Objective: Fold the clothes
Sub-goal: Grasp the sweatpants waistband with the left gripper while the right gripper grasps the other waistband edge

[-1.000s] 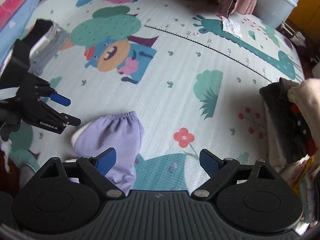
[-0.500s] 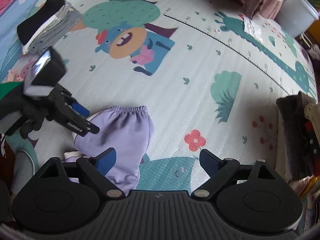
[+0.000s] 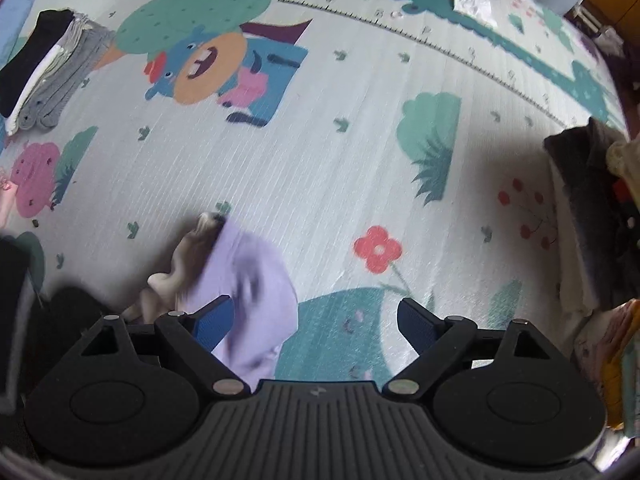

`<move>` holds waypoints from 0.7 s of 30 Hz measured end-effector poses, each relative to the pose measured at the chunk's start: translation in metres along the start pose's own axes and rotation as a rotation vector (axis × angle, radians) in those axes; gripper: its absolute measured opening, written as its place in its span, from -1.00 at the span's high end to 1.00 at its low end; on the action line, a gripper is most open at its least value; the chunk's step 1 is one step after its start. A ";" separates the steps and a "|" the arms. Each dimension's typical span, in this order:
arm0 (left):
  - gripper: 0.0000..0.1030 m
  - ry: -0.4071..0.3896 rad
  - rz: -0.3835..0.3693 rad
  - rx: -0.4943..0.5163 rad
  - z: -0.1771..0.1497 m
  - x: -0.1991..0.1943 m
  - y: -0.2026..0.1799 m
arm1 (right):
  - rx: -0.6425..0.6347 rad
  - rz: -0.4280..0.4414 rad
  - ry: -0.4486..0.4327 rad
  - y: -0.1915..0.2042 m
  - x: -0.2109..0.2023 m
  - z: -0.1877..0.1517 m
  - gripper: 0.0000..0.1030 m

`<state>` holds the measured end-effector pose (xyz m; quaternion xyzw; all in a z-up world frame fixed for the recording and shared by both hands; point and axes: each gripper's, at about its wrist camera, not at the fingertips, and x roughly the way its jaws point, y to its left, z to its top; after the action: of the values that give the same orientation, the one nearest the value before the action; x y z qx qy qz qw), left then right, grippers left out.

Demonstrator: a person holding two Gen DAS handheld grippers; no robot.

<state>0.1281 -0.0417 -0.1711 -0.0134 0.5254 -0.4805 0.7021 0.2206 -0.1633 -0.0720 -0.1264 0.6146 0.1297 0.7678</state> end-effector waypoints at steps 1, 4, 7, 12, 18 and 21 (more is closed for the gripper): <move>0.40 0.023 -0.014 0.008 -0.001 0.005 -0.004 | 0.007 0.002 -0.002 -0.001 -0.001 0.000 -0.71; 0.06 0.051 -0.106 0.009 -0.005 -0.009 0.008 | -0.009 0.000 0.001 -0.001 -0.001 -0.005 -0.71; 0.06 0.084 -0.162 0.046 -0.014 -0.042 0.029 | -0.057 0.007 0.006 0.003 0.002 -0.013 -0.71; 0.06 0.029 0.050 0.013 -0.017 -0.080 0.086 | -0.166 -0.013 0.015 0.028 0.018 -0.022 -0.71; 0.08 -0.048 0.280 -0.101 0.001 -0.068 0.129 | -0.388 -0.035 -0.009 0.093 0.045 -0.027 -0.72; 0.08 -0.026 0.331 -0.110 0.011 -0.048 0.137 | -0.463 -0.049 0.006 0.114 0.061 -0.030 -0.72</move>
<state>0.2275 0.0599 -0.2037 0.0285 0.5369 -0.3287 0.7765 0.1656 -0.0644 -0.1419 -0.3144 0.5673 0.2480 0.7196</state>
